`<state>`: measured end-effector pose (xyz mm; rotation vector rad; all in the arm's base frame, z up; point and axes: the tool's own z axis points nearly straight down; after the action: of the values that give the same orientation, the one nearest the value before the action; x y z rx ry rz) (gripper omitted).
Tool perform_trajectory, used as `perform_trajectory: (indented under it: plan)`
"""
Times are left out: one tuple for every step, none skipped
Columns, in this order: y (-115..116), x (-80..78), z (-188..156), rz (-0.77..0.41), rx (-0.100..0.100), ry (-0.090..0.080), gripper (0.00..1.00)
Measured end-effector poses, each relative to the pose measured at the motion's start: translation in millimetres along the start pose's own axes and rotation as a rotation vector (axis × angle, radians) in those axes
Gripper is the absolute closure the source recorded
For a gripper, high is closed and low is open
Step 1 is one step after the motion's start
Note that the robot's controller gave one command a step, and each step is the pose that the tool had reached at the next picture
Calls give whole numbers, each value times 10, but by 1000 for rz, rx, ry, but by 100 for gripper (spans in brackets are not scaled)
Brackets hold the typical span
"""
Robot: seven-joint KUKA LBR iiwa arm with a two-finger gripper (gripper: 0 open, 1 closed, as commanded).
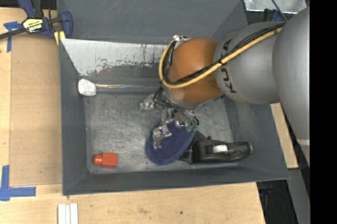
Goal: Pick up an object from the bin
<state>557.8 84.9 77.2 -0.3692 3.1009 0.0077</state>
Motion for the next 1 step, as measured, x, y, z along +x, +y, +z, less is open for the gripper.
perform_trajectory:
  plan:
    - [-382, 463, -247, -104, 0, 11, 0]
